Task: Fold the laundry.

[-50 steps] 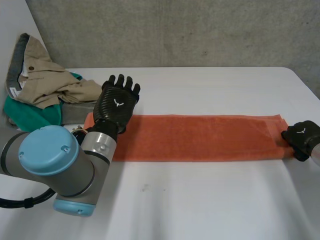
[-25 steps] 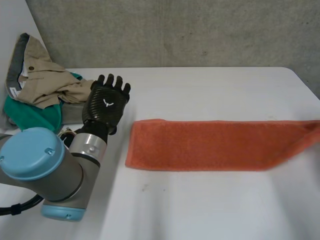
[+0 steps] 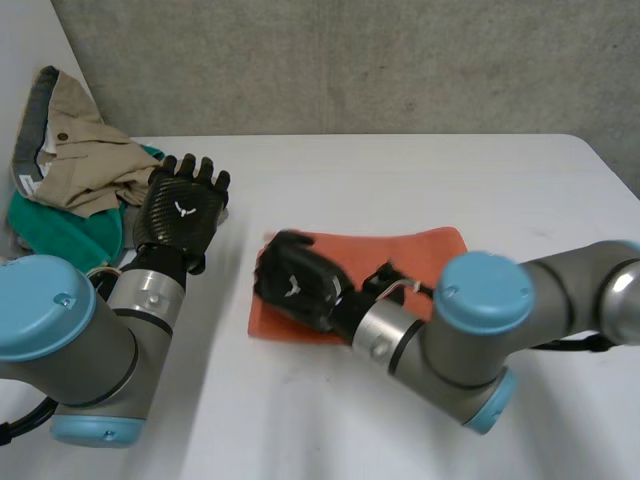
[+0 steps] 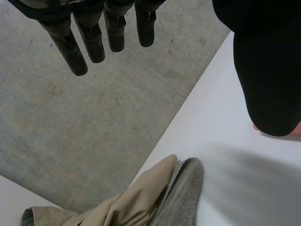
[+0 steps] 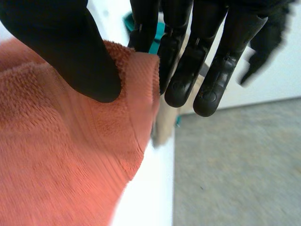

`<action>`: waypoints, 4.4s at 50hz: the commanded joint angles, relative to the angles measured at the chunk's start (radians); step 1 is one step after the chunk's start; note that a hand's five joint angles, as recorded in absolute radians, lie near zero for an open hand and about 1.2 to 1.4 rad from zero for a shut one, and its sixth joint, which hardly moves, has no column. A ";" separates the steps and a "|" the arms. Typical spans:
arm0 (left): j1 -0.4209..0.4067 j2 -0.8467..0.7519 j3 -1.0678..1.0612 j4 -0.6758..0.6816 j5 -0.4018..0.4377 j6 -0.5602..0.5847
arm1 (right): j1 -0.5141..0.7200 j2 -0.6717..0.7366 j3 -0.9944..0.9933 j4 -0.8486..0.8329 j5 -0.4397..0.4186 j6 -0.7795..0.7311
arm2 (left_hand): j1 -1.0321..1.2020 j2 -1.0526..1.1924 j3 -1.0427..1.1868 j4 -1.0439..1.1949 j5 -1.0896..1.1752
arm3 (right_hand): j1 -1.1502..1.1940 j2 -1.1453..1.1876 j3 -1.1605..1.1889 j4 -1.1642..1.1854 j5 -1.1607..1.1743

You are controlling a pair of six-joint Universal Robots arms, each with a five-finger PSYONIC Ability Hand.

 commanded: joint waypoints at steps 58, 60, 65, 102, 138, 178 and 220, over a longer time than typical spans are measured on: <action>-0.069 0.087 0.061 -0.092 -0.075 -0.129 | 0.066 -0.028 -0.075 0.312 0.181 0.369 | -0.015 -0.030 -0.037 -0.029 -0.046 | 0.411 0.219 0.213 0.208 0.240; -0.069 0.087 0.061 -0.092 -0.075 -0.129 | 0.074 -0.005 -0.085 0.309 0.174 0.366 | -0.015 -0.030 -0.037 -0.029 -0.046 | 0.411 0.219 0.213 0.208 0.240; -0.072 0.076 0.079 -0.090 -0.070 -0.136 | 0.071 -0.015 -0.146 0.314 0.320 0.422 | -0.015 -0.030 -0.037 -0.029 -0.046 | -0.811 -1.003 -1.009 -1.014 -0.982; -0.204 -0.295 0.397 -0.649 -0.079 -0.357 | -0.141 0.120 -0.318 0.671 0.329 0.959 | 0.033 0.018 0.011 0.019 0.002 | -0.811 -1.003 -1.009 -1.014 -0.982; -0.090 0.048 0.457 -0.673 0.396 -0.402 | -0.313 -0.173 0.185 0.375 0.326 1.252 | 0.021 0.006 -0.001 0.007 -0.010 | -0.811 -1.003 -1.009 -1.014 -0.982; -0.127 0.053 0.461 -0.673 0.421 -0.448 | -0.131 0.063 -0.105 0.361 0.383 1.372 | 0.030 0.015 0.008 0.016 -0.001 | -0.574 -0.767 -0.773 -0.777 -0.745; -0.133 0.038 0.458 -0.667 0.422 -0.449 | -0.713 0.323 -0.630 0.308 0.457 1.082 | 0.035 0.021 0.014 0.022 0.005 | 0.411 0.219 0.213 0.208 0.240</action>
